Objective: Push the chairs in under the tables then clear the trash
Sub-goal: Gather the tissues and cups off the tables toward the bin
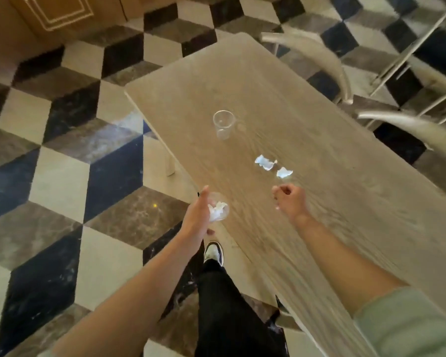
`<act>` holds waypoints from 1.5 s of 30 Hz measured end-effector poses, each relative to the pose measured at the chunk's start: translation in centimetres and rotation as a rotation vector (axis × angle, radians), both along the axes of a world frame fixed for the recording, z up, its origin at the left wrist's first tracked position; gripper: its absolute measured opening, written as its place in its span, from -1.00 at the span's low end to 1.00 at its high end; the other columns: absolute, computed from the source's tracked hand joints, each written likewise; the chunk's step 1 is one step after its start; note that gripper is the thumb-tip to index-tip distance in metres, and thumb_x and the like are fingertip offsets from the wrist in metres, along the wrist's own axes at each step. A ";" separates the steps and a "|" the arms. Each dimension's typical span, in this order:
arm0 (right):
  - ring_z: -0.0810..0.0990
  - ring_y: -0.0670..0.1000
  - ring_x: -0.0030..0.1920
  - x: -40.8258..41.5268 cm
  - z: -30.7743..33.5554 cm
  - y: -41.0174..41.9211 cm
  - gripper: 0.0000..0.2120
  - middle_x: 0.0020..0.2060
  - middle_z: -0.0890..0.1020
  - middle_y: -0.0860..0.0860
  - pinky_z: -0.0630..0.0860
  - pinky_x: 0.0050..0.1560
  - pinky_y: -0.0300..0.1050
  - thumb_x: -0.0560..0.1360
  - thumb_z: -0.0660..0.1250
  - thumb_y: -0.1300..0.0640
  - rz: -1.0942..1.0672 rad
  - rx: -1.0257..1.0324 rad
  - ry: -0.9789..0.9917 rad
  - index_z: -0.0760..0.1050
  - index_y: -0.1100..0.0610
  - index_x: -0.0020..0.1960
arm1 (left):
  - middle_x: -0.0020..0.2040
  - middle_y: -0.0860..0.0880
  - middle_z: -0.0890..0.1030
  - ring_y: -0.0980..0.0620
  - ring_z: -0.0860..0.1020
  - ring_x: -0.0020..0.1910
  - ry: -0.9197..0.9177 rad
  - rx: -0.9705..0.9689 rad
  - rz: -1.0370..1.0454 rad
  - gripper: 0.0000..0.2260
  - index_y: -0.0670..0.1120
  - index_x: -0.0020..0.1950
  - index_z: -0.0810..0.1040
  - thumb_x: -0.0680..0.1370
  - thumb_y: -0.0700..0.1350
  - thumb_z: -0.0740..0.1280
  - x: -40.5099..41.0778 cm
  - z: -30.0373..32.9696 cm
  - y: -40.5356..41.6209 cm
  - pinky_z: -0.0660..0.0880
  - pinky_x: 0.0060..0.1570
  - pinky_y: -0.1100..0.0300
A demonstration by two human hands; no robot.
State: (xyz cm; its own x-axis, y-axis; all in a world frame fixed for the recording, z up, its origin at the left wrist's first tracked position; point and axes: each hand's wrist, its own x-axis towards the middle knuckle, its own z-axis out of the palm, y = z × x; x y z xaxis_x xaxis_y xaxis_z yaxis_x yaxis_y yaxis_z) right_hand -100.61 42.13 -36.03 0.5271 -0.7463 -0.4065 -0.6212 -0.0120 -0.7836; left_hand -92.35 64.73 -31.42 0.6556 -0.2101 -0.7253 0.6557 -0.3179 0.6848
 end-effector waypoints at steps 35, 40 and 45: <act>0.50 -0.13 -0.08 28.7 7.8 5.8 -0.79 -0.01 0.60 -0.09 0.57 -0.05 0.00 0.44 0.44 0.16 -0.058 -0.500 0.143 0.60 -0.01 0.07 | -0.01 -0.11 0.62 -0.05 0.60 -0.22 0.120 0.196 -0.677 -0.38 -0.07 0.24 0.52 0.58 0.43 0.10 35.3 -2.8 -5.9 0.50 -0.39 0.15; 0.47 0.16 0.30 28.6 5.5 3.1 -0.23 0.36 0.42 0.04 0.51 0.19 0.09 0.36 0.55 -0.03 0.143 -0.242 0.508 0.30 -0.10 0.49 | -0.03 -0.10 0.66 -0.05 0.63 -0.23 0.156 0.218 -0.596 -0.22 -0.01 0.05 0.57 0.23 0.60 0.13 36.6 -2.7 -7.1 0.45 -0.55 0.22; 0.63 -0.16 0.05 29.5 6.4 3.5 -0.43 0.11 0.64 -0.11 0.51 -0.01 -0.36 0.39 0.55 -0.06 -0.111 -0.148 0.038 0.48 -0.09 0.35 | -0.04 -0.12 0.66 -0.05 0.60 -0.23 0.148 0.218 -0.606 -0.30 0.06 -0.03 0.54 0.21 0.61 0.14 37.8 -3.0 -6.9 0.49 -0.53 0.19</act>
State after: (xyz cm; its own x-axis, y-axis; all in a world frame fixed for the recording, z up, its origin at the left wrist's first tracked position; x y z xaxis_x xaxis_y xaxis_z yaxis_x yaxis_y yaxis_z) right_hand -71.15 45.67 -29.63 0.4247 -0.8521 -0.3059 -0.6540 -0.0551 -0.7545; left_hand -54.54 57.83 -34.40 0.3579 -0.3485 -0.8663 0.3993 -0.7815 0.4794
